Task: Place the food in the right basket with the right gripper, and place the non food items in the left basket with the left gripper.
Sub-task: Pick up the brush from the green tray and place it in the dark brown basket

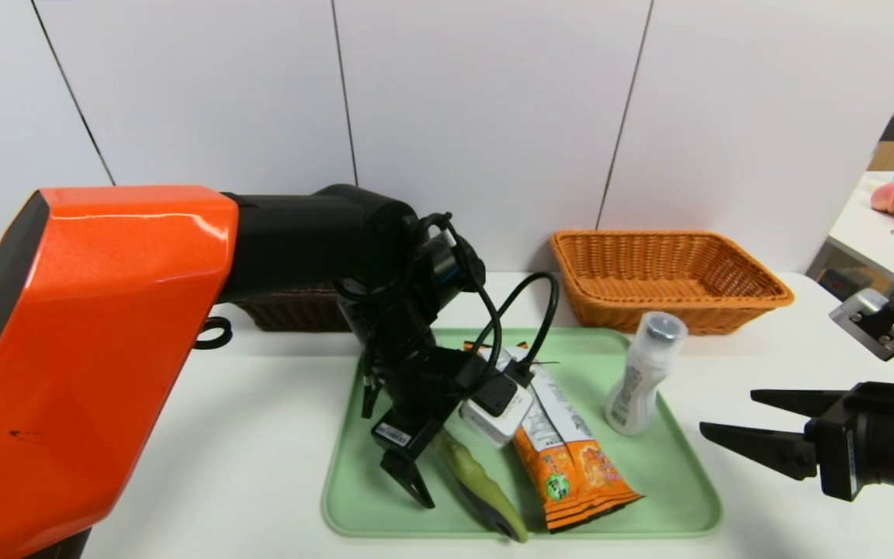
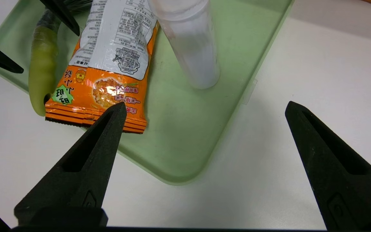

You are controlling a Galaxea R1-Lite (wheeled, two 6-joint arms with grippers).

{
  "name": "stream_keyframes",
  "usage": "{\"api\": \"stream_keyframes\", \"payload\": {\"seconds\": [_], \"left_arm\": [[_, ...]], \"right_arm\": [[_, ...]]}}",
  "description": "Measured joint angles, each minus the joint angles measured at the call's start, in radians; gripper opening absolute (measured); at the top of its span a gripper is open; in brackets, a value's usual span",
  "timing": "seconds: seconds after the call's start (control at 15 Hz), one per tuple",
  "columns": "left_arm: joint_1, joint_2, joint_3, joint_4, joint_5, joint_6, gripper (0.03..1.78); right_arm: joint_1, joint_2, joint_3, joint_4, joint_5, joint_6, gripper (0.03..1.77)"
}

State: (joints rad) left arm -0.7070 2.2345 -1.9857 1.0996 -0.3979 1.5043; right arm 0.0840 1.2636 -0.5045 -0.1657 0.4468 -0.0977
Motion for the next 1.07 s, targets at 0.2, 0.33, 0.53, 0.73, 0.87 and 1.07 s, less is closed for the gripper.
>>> {"api": "stream_keyframes", "payload": {"seconds": [0.2, 0.33, 0.53, 0.73, 0.87, 1.07], "left_arm": [[-0.004, -0.005, -0.001, 0.002, 0.001, 0.01, 1.69], [-0.009, -0.005, 0.0, 0.002, 0.001, 0.009, 1.69], [-0.016, -0.001, 0.001, 0.002, 0.004, 0.007, 1.69], [-0.017, 0.002, 0.001, 0.003, 0.004, 0.006, 1.69], [-0.017, 0.007, 0.001, 0.003, 0.005, 0.006, 1.32], [-0.017, 0.014, 0.001, 0.002, 0.006, 0.006, 0.93]], "right_arm": [[0.0, 0.0, 0.0, 0.0, 0.0, 0.0, 1.7], [0.0, -0.002, 0.0, 0.0, 0.0, 0.0, 1.7], [0.0, -0.002, 0.0, 0.0, 0.0, 0.0, 1.7], [0.0, -0.002, 0.0, 0.0, 0.0, 0.001, 1.7], [0.0, -0.002, 0.0, 0.0, 0.0, 0.001, 1.7], [0.0, -0.004, 0.0, 0.0, -0.001, 0.001, 1.7]]}}
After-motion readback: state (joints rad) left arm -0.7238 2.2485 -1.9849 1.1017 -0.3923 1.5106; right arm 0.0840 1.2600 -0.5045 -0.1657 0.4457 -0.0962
